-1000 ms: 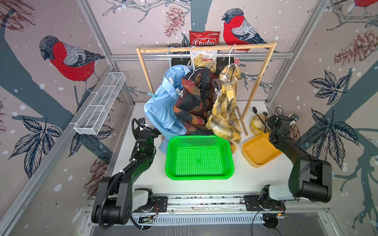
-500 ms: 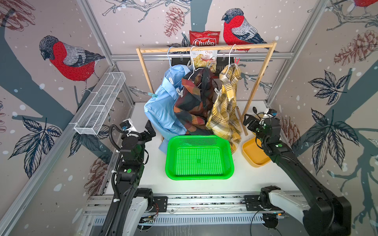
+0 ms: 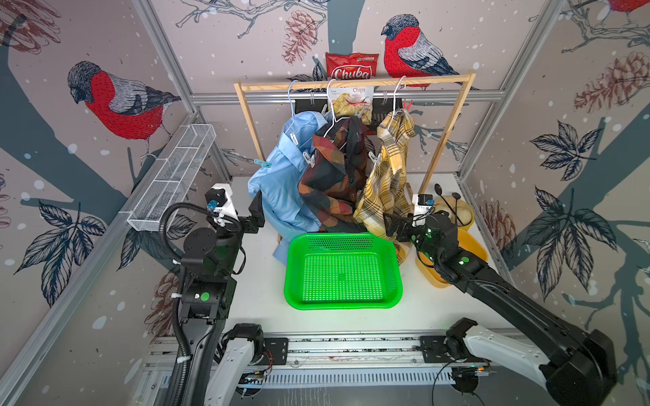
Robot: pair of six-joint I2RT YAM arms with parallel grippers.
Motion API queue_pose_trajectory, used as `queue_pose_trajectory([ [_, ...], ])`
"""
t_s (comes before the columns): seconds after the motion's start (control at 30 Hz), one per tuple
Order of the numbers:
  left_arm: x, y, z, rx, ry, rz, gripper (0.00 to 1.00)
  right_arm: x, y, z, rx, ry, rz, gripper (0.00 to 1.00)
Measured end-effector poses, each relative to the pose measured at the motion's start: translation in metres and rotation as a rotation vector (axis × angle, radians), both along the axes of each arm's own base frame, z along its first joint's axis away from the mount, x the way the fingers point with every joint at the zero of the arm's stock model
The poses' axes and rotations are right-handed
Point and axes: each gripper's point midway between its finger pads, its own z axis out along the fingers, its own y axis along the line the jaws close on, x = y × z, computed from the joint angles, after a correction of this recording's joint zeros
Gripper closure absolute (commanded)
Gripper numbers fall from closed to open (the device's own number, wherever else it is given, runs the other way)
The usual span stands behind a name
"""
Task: Remove the clothespins securing long-sleeve shirts to the hanger
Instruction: Pick up the hanger from the clothesline.
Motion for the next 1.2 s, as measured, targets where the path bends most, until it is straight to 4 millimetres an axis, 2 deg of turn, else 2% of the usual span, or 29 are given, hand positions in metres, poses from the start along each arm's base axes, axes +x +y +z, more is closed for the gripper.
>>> queue_pose_trajectory([
  [0.1,0.014,-0.004,0.021,0.067,-0.016,-0.012,0.29,-0.002,0.005,-0.003,-0.011,0.004,0.017,0.00],
  [0.3,0.035,-0.019,0.046,0.185,-0.023,-0.077,0.33,-0.006,0.010,-0.007,-0.020,0.009,0.050,0.00],
  [0.43,0.047,-0.026,0.037,0.230,0.039,-0.117,0.37,-0.008,0.012,-0.005,-0.013,0.007,0.066,0.00],
  [0.77,0.044,-0.036,0.014,0.316,0.106,-0.150,0.44,-0.013,0.018,-0.013,-0.012,0.028,0.108,0.00],
  [0.9,0.051,-0.031,-0.002,0.332,0.150,-0.123,0.46,-0.014,0.021,-0.016,-0.011,0.036,0.121,0.00],
  [0.97,0.053,-0.031,-0.007,0.333,0.161,-0.118,0.51,-0.014,0.021,-0.016,-0.010,0.039,0.124,0.00],
  [1.2,0.056,-0.023,-0.013,0.340,0.166,-0.071,0.63,-0.015,0.022,-0.020,-0.011,0.047,0.131,0.00],
])
